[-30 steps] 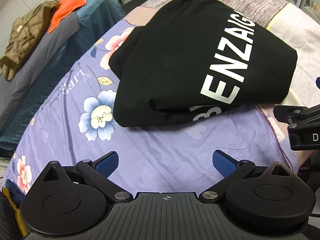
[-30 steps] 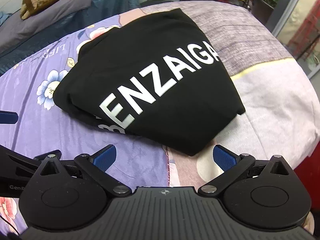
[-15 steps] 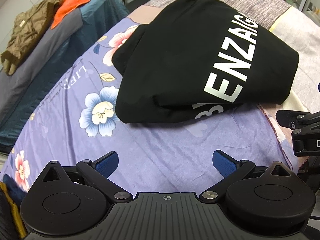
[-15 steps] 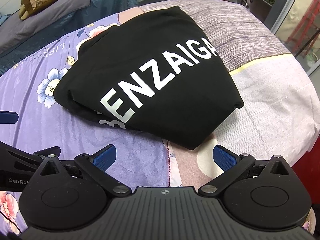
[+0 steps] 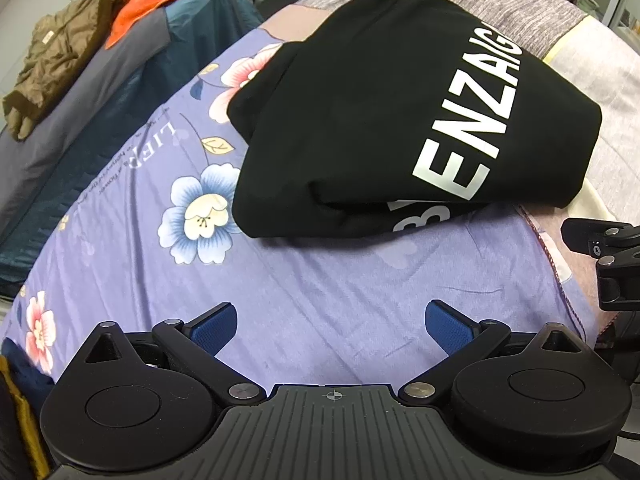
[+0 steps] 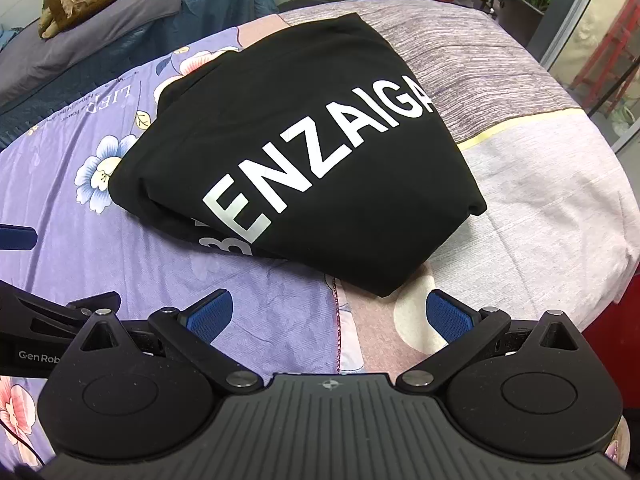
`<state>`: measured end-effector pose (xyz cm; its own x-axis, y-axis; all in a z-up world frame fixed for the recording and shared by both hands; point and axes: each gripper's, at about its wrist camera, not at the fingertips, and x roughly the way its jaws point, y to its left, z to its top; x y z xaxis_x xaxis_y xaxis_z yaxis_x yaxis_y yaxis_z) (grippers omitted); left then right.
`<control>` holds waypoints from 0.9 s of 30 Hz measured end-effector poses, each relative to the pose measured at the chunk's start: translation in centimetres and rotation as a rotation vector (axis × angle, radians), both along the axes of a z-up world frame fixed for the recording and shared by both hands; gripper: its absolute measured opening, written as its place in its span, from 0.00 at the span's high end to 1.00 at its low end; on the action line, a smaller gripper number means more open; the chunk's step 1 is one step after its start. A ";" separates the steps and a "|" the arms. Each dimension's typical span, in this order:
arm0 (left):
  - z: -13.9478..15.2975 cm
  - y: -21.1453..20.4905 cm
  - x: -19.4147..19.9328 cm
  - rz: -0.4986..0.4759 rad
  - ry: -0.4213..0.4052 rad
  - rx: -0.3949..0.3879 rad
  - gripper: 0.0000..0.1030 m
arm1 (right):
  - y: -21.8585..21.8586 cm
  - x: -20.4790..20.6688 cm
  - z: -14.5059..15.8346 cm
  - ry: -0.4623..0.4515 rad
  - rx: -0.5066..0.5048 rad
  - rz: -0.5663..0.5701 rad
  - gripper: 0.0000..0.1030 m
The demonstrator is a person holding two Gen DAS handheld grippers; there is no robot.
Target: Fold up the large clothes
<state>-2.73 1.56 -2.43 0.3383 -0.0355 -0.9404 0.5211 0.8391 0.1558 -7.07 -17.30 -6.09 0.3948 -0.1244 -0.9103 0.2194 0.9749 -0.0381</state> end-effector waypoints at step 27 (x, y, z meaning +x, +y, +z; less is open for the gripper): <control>-0.7 1.4 0.5 0.052 0.017 -0.001 0.00 | 0.6 0.3 0.0 -0.002 -0.007 0.018 0.01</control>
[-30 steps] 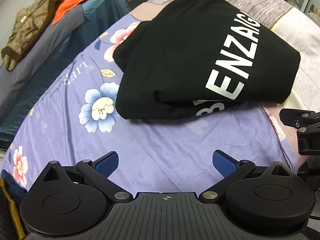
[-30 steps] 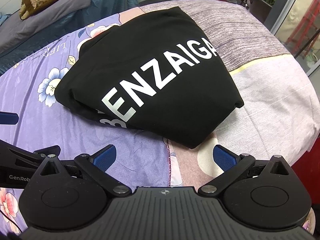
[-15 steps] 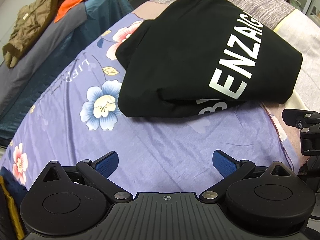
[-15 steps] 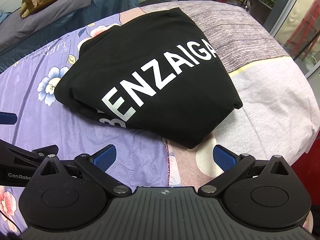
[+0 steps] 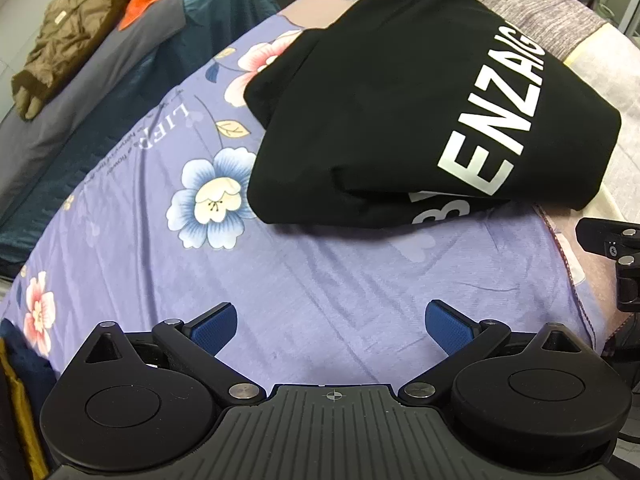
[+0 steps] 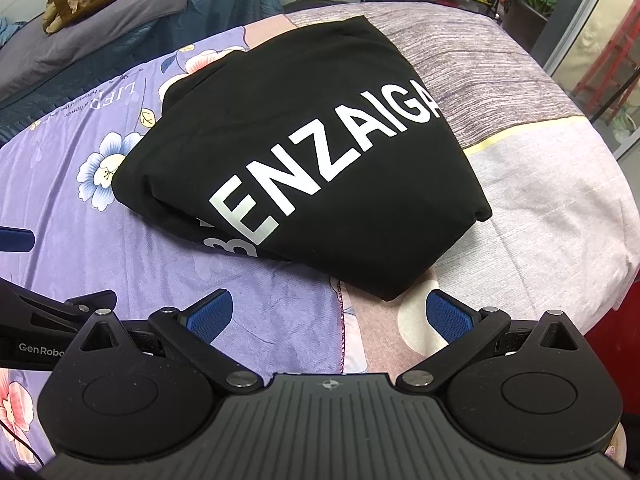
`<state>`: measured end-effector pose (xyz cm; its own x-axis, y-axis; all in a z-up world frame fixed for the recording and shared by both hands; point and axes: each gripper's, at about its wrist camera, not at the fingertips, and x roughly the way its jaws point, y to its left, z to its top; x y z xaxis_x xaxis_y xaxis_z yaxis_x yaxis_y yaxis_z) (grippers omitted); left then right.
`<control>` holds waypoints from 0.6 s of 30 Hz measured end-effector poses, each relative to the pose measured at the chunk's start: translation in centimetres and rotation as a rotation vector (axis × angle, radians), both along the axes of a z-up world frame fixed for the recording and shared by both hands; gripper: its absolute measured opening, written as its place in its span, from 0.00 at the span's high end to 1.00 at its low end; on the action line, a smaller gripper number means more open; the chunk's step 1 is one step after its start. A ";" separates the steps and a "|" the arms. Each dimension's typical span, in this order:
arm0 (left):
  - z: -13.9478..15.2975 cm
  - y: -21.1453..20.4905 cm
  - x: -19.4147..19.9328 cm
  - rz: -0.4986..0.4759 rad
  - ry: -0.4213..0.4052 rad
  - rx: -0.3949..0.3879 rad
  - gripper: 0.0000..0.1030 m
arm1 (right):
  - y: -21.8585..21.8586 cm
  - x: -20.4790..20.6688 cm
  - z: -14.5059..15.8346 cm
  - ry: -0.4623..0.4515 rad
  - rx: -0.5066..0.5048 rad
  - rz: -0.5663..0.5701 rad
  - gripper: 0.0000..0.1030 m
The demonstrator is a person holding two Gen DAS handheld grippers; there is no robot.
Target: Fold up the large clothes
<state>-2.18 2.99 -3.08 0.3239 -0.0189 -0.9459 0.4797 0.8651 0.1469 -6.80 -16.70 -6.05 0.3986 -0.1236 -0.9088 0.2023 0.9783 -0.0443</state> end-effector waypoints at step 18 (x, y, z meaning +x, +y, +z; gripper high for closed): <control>-0.4 0.2 0.8 0.009 0.009 0.000 0.00 | 0.2 1.1 -0.4 0.005 0.001 0.014 0.01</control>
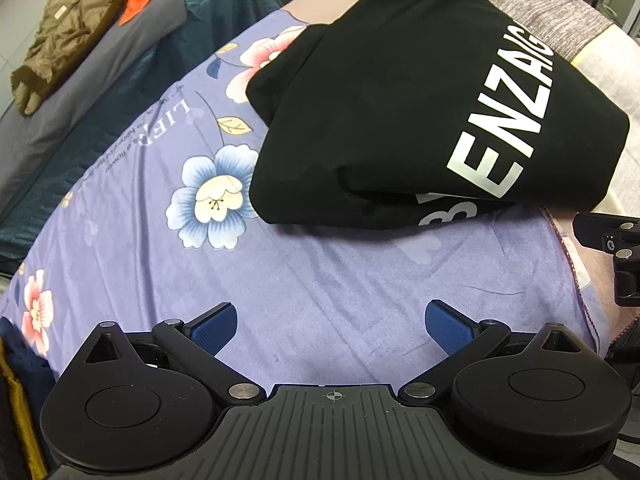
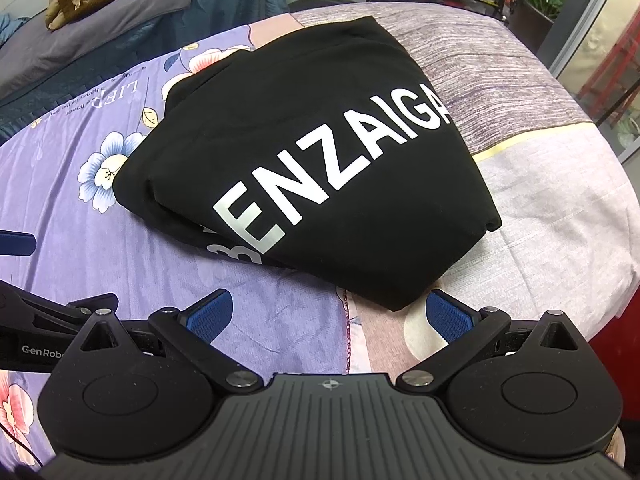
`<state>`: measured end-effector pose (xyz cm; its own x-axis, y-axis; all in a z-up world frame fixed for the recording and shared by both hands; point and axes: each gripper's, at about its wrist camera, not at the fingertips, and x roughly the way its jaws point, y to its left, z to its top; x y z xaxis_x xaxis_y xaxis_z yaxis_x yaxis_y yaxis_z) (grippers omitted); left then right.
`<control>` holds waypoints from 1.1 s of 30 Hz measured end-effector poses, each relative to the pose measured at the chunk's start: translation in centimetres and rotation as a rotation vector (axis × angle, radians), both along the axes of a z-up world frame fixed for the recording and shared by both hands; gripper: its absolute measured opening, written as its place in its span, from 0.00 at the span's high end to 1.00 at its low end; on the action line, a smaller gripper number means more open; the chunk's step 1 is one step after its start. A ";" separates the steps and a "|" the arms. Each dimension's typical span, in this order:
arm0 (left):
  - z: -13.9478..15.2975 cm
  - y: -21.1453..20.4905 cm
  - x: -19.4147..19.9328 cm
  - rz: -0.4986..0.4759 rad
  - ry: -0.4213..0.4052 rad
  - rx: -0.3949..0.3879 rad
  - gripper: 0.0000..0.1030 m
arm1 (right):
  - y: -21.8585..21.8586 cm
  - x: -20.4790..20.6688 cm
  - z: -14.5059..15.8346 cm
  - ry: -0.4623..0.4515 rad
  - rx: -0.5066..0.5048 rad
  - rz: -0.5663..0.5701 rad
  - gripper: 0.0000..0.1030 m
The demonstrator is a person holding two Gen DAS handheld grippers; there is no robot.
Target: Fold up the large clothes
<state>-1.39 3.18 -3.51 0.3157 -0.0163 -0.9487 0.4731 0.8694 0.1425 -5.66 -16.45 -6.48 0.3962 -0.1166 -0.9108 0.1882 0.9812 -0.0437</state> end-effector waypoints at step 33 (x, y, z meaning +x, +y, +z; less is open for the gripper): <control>-3.8 18.2 -4.0 0.441 0.070 0.054 0.00 | 18.9 11.0 -8.4 -0.227 -0.256 0.502 0.01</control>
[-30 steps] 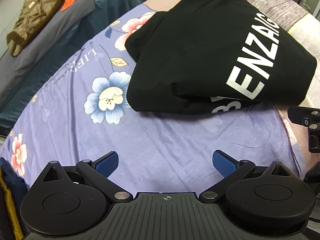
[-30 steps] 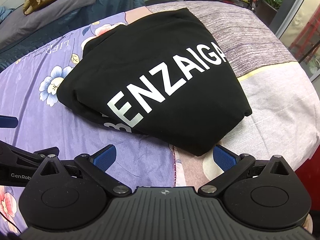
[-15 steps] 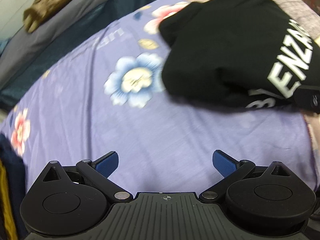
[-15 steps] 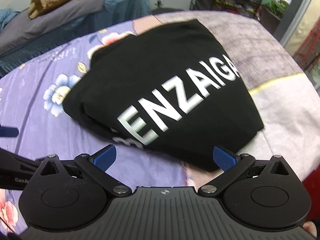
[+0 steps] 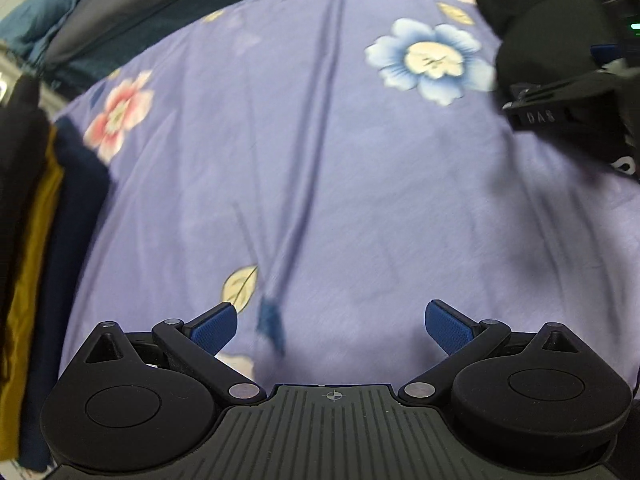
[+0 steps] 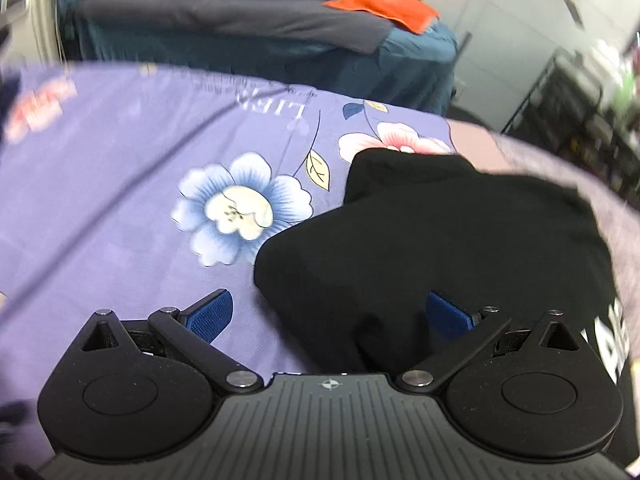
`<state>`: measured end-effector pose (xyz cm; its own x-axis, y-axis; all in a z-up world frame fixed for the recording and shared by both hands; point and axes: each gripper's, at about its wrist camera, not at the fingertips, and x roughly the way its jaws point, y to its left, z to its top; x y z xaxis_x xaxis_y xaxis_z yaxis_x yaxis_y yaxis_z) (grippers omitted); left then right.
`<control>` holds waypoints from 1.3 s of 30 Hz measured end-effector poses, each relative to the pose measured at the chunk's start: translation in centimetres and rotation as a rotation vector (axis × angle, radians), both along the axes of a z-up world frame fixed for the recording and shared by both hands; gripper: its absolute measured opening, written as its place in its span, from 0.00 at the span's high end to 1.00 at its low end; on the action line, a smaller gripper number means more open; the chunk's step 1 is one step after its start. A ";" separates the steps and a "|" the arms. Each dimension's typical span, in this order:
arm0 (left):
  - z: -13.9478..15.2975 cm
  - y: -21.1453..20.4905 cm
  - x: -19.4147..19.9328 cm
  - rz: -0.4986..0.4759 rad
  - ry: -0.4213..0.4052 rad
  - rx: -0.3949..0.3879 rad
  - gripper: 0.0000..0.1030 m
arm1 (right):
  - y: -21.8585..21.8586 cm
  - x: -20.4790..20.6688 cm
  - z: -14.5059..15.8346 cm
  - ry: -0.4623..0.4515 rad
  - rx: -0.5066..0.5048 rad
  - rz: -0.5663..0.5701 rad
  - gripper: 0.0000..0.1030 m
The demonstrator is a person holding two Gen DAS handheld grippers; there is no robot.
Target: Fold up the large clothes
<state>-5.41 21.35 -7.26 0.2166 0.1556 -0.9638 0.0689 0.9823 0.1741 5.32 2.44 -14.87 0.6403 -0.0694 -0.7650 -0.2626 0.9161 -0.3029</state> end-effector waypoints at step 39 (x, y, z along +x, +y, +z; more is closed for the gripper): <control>1.8 -9.5 2.7 -0.481 -0.138 -0.083 0.00 | -17.0 -10.2 8.6 -0.156 0.368 -0.452 0.15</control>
<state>-2.74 11.83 -5.44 0.3708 -0.0687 -0.9262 0.4987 0.8560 0.1361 -4.84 -14.55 -6.29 0.7156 -0.1097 -0.6899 0.1996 0.9785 0.0514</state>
